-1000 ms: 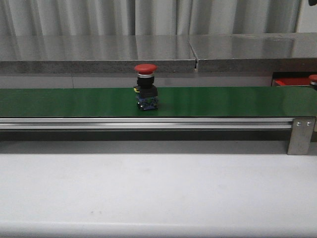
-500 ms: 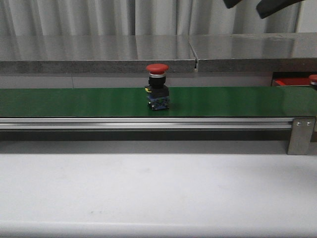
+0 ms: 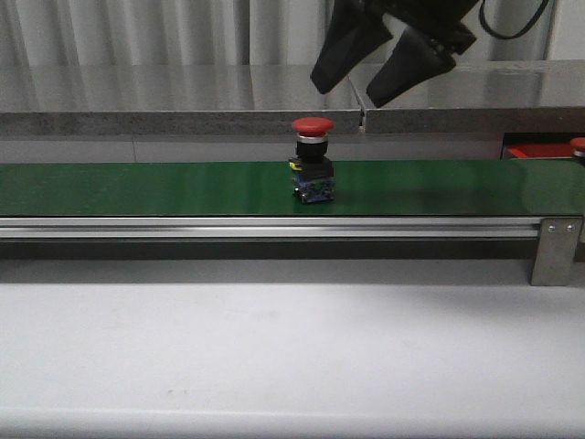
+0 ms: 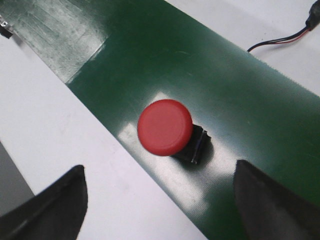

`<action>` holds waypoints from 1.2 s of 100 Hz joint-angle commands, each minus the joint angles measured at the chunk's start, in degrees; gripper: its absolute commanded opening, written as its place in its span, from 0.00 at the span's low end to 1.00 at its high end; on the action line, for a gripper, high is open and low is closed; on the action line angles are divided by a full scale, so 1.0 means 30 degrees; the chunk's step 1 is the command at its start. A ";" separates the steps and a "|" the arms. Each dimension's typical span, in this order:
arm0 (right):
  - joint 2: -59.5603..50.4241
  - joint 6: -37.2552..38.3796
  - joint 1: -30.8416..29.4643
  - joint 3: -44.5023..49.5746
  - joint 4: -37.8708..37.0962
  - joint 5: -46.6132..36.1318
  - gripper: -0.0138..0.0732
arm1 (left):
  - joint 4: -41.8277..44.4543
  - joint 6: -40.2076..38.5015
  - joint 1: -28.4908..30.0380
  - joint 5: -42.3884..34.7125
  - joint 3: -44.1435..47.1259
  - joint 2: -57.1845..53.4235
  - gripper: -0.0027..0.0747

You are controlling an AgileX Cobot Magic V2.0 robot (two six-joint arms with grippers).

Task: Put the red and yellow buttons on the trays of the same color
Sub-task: 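Move the right gripper back over the red button on the belt, then lower the right gripper onto the red button on the belt and grasp it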

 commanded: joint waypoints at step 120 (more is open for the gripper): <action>0.0721 -0.0721 0.0114 -0.0797 0.0398 -0.1762 0.22 | -0.0401 -0.0048 -0.0177 -0.1502 -0.0489 0.0143 0.01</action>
